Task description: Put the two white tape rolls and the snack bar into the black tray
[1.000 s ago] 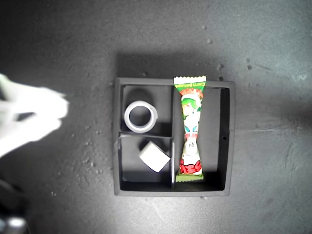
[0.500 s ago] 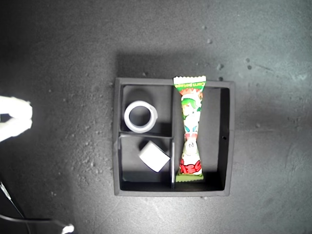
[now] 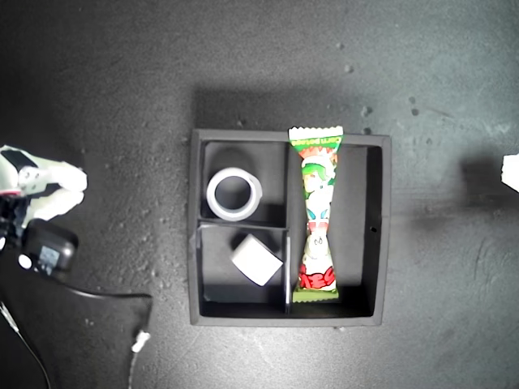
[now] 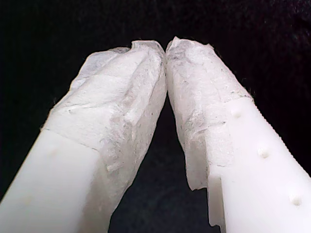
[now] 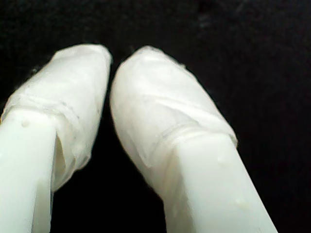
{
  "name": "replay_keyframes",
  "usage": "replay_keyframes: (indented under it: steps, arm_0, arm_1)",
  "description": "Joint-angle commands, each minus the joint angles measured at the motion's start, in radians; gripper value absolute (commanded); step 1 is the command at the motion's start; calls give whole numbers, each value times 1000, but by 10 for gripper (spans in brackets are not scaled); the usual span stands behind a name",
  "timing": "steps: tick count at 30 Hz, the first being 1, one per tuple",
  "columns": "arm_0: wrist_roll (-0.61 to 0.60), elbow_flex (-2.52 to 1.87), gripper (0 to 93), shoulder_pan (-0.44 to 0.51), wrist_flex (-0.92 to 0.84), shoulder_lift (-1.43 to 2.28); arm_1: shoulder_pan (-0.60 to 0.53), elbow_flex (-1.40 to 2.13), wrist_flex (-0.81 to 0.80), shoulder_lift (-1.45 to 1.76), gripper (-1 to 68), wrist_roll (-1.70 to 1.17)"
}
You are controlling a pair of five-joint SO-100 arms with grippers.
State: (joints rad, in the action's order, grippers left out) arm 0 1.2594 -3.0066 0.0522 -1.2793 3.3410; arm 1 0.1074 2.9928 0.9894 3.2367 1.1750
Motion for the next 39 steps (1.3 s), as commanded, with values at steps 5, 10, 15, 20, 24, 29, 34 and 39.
replay_keyframes:
  steps: [5, 10, 15, 20, 24, 29, 34, 39]
  arm_0:
    - [-9, -132, 0, 38, 103, 46]
    - [38, -132, 160, 38, 61, 46]
    - [137, -132, 158, 81, -51, 46]
    - [144, -132, 158, 74, -91, 46]
    - [12, -132, 158, 67, -114, 46]
    - [34, -132, 158, 67, -114, 46]
    - [34, -132, 158, 67, -114, 46]
    - [34, -132, 158, 67, -114, 46]
  arm_1:
    - [32, 130, 72, 114, -8, 6]
    - [21, 130, 158, 101, -6, 20]
    - [69, 132, 267, 114, -2, 8]
    - [81, 132, 244, 114, -2, -179]
    - [75, 132, 255, 114, -2, -221]
    - [63, 132, 350, 114, 4, -158]
    - [60, 132, 350, 114, 4, -158]
    - [60, 132, 350, 114, 4, -158]
